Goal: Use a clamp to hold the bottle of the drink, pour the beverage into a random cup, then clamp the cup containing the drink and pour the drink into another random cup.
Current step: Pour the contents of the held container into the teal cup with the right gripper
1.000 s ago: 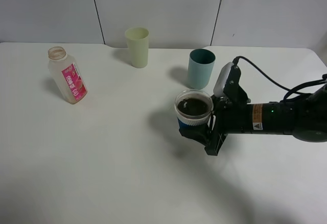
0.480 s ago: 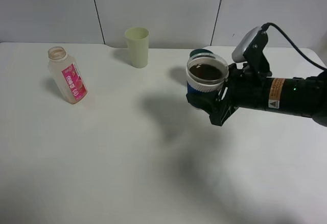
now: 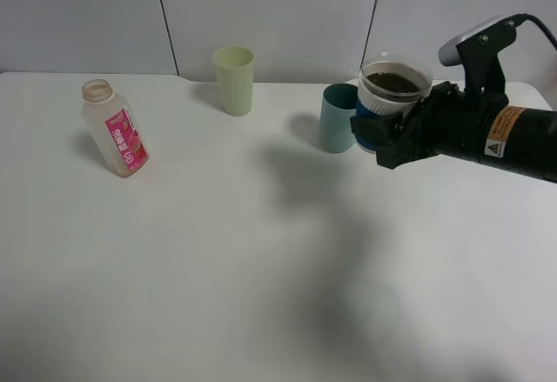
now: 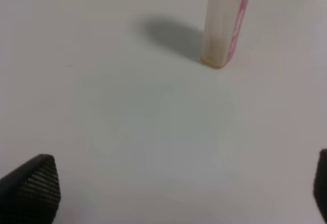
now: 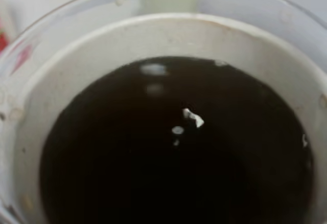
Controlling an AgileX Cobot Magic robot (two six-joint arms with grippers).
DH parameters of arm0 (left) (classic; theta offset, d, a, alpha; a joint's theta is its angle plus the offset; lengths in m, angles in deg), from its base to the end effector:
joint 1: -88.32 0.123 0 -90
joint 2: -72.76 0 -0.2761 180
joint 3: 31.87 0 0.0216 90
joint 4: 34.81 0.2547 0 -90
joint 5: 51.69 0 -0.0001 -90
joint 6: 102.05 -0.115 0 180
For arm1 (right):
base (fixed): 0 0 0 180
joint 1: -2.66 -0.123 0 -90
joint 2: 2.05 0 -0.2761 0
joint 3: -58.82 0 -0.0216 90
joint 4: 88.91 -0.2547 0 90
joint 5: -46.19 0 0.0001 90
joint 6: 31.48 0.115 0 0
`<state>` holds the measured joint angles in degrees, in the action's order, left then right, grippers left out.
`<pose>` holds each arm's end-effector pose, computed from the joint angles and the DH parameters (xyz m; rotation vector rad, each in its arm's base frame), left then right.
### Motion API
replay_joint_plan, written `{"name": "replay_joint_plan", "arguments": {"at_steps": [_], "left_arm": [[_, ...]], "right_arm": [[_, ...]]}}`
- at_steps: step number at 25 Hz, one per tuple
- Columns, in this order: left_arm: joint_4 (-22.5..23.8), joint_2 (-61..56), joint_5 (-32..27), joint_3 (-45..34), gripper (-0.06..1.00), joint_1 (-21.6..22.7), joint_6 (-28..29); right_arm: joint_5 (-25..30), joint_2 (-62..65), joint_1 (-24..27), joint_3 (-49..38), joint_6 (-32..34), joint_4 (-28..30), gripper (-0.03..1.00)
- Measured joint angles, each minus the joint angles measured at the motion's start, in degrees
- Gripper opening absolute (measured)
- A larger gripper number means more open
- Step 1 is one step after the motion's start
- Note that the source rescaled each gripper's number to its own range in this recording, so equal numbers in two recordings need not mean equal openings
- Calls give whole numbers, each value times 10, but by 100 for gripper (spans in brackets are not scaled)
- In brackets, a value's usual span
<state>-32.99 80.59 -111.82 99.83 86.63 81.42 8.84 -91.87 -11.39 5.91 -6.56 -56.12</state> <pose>0.0291 0.0023 0.2696 -0.0328 2.0285 -0.0189 0.2553 0.1028 0.1722 -0.4944 1.8628 0.4599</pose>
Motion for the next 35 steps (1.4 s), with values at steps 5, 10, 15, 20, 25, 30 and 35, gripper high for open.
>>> {"name": "replay_joint_plan", "arguments": {"at_steps": [5, 10, 15, 20, 25, 30, 35], "left_arm": [[0, 0, 0, 0, 100, 0, 0], [0, 0, 0, 0, 100, 0, 0], [0, 0, 0, 0, 100, 0, 0], [0, 0, 0, 0, 100, 0, 0], [0, 0, 0, 0, 100, 0, 0], [0, 0, 0, 0, 100, 0, 0], [0, 0, 0, 0, 100, 0, 0]], "right_arm": [[33, 29, 60, 0, 24, 1, 0], [58, 40, 133, 0, 85, 68, 0], [65, 40, 173, 4, 148, 140, 0], [97, 40, 173, 51, 216, 233, 0], [152, 39, 173, 114, 292, 328, 0], [163, 13, 173, 154, 309, 385, 0], [145, -44, 160, 178, 293, 394, 0]]}}
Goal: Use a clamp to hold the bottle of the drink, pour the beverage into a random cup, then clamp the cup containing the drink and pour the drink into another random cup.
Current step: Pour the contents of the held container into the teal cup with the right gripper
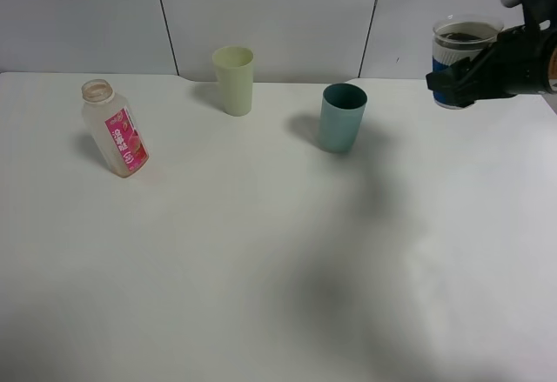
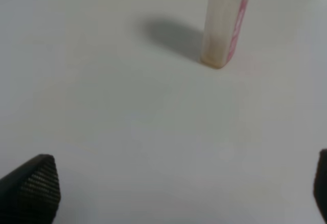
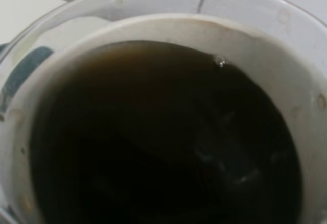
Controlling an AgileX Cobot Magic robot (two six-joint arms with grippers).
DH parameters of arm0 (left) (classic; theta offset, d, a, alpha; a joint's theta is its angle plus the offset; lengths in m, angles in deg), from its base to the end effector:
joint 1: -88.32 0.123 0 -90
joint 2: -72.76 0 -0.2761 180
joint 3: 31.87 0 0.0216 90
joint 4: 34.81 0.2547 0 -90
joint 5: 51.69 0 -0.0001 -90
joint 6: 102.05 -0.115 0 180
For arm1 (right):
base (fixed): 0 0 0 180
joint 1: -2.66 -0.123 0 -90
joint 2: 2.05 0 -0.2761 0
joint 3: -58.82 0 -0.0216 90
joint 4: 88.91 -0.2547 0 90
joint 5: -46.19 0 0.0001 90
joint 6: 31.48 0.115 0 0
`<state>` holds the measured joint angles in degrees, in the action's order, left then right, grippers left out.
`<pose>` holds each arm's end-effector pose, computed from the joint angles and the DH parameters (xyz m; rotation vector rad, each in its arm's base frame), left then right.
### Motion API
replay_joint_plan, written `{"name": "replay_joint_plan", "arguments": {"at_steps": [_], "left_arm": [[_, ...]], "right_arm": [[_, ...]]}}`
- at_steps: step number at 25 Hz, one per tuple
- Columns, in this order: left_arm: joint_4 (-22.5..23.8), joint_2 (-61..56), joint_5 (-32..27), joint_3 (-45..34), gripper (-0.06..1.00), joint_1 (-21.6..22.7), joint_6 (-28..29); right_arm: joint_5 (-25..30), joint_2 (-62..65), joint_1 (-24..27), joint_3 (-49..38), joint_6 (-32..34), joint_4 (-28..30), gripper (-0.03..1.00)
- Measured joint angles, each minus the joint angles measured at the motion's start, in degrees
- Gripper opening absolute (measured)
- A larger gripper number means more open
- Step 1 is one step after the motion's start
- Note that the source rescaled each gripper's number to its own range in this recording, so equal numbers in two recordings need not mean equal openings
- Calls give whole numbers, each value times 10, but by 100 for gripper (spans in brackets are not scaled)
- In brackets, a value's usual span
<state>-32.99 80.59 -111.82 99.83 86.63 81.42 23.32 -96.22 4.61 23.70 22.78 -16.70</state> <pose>0.0291 0.0023 0.2696 -0.0328 2.0285 -0.0189 0.3228 0.0315 0.1972 -0.4837 2.0347 0.2084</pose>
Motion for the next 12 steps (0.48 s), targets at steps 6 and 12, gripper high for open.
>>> {"name": "replay_joint_plan", "arguments": {"at_steps": [6, 12], "left_arm": [[0, 0, 0, 0, 100, 0, 0], [0, 0, 0, 0, 100, 0, 0]], "right_arm": [[3, -63, -42, 48, -27, 1, 0], [13, -104, -75, 89, -34, 1, 0]]}}
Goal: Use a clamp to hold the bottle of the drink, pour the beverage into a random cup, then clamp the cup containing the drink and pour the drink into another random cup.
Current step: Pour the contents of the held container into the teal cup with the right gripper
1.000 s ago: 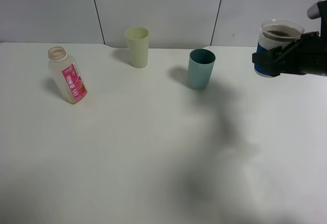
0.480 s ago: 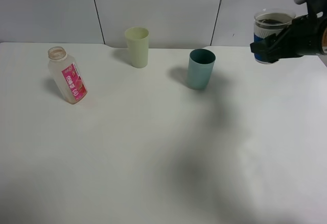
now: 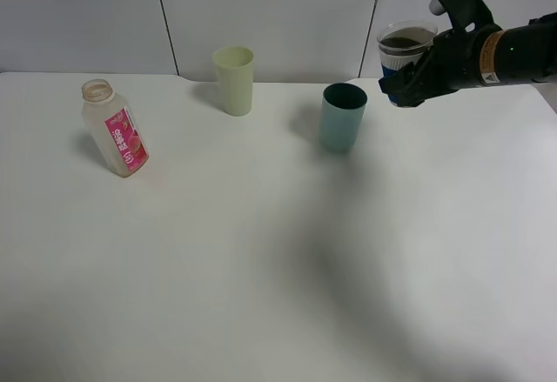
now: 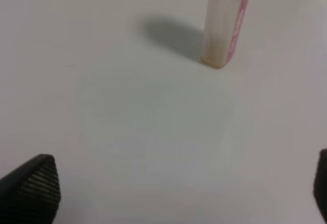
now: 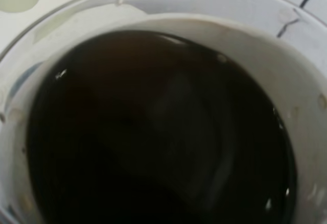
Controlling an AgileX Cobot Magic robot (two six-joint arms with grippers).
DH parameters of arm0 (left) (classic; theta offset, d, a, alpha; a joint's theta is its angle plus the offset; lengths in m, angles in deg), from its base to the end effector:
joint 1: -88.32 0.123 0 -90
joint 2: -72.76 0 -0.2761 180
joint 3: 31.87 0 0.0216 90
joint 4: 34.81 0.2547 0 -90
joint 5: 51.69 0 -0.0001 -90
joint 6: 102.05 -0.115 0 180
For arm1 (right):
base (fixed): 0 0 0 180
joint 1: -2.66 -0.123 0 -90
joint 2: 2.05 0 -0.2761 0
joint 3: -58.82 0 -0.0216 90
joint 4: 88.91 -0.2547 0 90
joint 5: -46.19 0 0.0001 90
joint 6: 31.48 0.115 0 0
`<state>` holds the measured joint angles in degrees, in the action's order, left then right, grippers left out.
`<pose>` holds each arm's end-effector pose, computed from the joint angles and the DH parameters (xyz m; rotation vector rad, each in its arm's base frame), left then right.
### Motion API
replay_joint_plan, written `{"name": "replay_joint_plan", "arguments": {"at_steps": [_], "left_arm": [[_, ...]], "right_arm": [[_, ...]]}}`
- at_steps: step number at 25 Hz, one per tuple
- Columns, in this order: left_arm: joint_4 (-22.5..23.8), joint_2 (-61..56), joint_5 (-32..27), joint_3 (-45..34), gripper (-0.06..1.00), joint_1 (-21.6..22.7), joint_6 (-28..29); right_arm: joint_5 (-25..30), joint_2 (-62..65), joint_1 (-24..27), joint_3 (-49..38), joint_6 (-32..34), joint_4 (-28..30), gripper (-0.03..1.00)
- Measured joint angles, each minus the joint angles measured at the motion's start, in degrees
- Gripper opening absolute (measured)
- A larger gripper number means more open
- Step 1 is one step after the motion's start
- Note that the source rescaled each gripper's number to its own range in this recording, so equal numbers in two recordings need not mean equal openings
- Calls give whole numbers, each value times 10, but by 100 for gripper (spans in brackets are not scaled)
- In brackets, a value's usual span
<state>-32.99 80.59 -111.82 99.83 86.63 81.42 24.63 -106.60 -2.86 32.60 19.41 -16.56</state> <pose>0.0291 0.0023 0.2696 -0.0328 2.0285 -0.0189 0.3602 0.0752 0.1801 -0.6713 2.0216 0.2358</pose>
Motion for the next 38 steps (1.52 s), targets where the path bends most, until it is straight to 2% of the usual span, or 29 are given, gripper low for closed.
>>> {"name": "replay_joint_plan", "arguments": {"at_steps": [16, 27, 38], "left_arm": [[0, 0, 0, 0, 100, 0, 0], [0, 0, 0, 0, 100, 0, 0], [0, 0, 0, 0, 100, 0, 0]], "right_arm": [[46, -10, -11, 12, -32, -1, 0], [102, -21, -58, 46, -38, -2, 0], [162, -24, -74, 47, -94, 4, 0]]}}
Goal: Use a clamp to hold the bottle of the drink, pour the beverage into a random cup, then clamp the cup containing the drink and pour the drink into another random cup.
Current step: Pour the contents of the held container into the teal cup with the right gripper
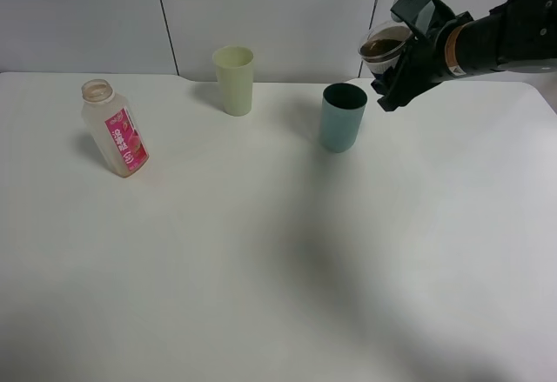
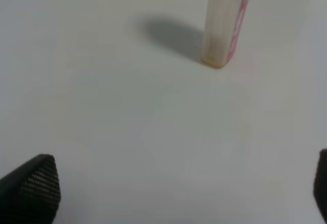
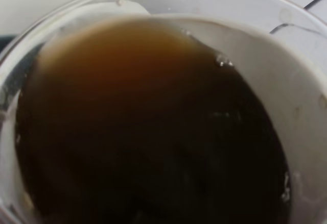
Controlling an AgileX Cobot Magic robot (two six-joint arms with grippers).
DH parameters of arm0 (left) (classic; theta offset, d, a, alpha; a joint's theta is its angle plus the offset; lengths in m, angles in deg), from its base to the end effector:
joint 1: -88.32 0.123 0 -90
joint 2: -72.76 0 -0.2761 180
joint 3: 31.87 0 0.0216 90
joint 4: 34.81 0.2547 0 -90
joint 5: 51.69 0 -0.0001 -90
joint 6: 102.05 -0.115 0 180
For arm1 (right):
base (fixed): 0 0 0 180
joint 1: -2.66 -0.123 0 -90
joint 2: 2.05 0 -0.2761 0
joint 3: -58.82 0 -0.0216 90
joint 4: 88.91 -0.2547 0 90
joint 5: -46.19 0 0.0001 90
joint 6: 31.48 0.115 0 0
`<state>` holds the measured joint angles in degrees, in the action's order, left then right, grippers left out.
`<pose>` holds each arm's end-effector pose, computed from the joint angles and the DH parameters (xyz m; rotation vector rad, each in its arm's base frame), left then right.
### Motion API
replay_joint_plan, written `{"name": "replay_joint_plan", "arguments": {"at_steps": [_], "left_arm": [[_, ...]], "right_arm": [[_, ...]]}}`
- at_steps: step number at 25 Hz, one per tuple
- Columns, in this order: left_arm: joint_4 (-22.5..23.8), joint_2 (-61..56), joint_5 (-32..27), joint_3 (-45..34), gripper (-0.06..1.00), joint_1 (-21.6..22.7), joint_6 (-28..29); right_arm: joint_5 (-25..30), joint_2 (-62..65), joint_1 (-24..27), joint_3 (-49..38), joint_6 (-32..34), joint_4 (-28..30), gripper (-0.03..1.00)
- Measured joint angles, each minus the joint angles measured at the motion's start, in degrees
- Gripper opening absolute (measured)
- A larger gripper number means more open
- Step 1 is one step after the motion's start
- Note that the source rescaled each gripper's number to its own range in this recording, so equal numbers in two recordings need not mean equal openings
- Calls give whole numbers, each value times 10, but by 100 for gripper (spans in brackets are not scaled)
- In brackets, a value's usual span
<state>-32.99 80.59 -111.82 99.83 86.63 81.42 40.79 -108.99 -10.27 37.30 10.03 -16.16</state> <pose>0.0291 0.0023 0.2696 -0.0328 2.0285 -0.0189 0.3729 0.0961 0.1769 -0.8764 2.0311 -0.0770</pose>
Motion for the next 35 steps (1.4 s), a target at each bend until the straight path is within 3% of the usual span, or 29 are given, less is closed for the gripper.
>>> {"name": "replay_joint_plan", "arguments": {"at_steps": [15, 35], "left_arm": [[0, 0, 0, 0, 100, 0, 0], [0, 0, 0, 0, 100, 0, 0]], "right_arm": [[44, 0, -6, 22, -49, 15, 0], [54, 0, -23, 32, -90, 41, 0]]}}
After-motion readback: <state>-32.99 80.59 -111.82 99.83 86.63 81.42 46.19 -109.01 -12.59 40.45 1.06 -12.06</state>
